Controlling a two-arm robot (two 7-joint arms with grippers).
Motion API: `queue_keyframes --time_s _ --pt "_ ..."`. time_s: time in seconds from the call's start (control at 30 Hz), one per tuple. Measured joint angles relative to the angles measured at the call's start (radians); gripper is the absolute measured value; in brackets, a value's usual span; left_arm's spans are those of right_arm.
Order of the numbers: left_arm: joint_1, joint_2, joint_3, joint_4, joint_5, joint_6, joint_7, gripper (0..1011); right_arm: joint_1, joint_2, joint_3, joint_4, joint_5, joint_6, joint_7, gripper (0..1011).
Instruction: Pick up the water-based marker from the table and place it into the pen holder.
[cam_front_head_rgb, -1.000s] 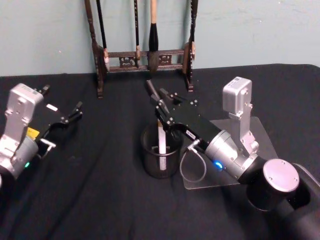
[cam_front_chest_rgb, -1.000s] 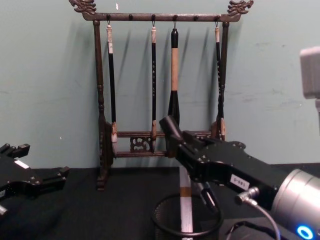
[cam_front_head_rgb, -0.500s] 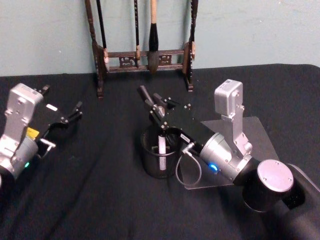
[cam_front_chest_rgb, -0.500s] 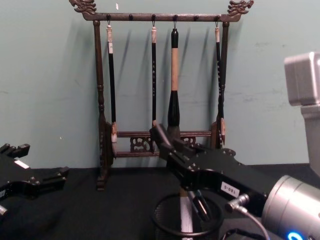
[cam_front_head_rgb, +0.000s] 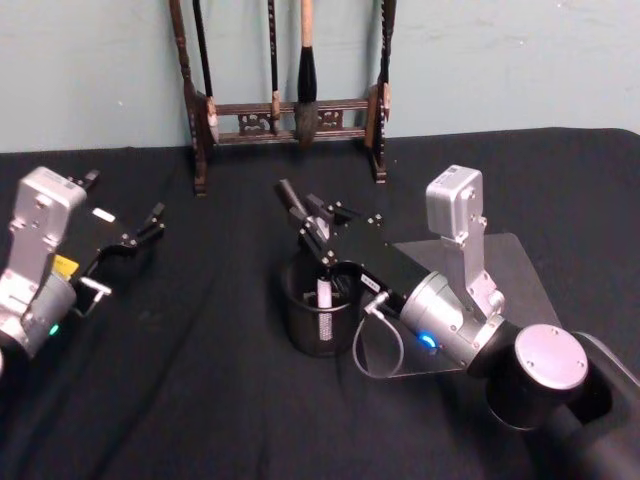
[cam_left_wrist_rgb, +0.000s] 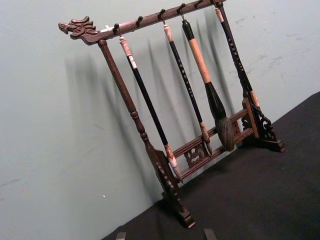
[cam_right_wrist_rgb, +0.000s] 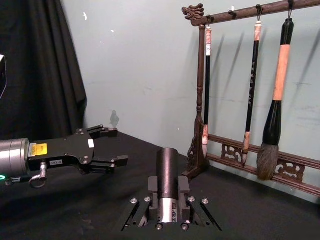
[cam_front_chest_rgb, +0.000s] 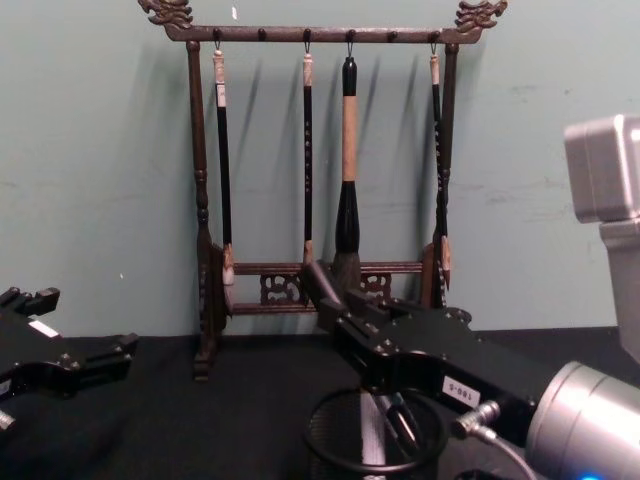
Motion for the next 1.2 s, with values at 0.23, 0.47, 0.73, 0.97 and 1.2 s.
queue_keyframes --time_s 0.23,0.47,0.73,0.97,1.2 --pt "0.0 0.0 0.0 0.0 0.0 0.0 0.0 1001 0.0 0.0 0.001 0.0 0.0 0.0 0.0 298" --pt "0.0 0.0 0.0 0.0 0.0 0.0 0.0 1001 0.001 -0.001 0.001 0.0 0.0 0.0 0.0 492" --pt "0.0 0.0 0.0 0.0 0.0 0.0 0.0 1001 0.002 -0.001 0.002 0.001 0.0 0.0 0.001 750" --pt "0.0 0.0 0.0 0.0 0.0 0.0 0.0 1001 0.003 -0.001 0.005 -0.001 0.007 -0.003 0.009 958" --pt "0.0 0.0 0.0 0.0 0.0 0.0 0.0 1001 0.009 0.005 0.021 -0.038 0.025 -0.023 0.009 1002"
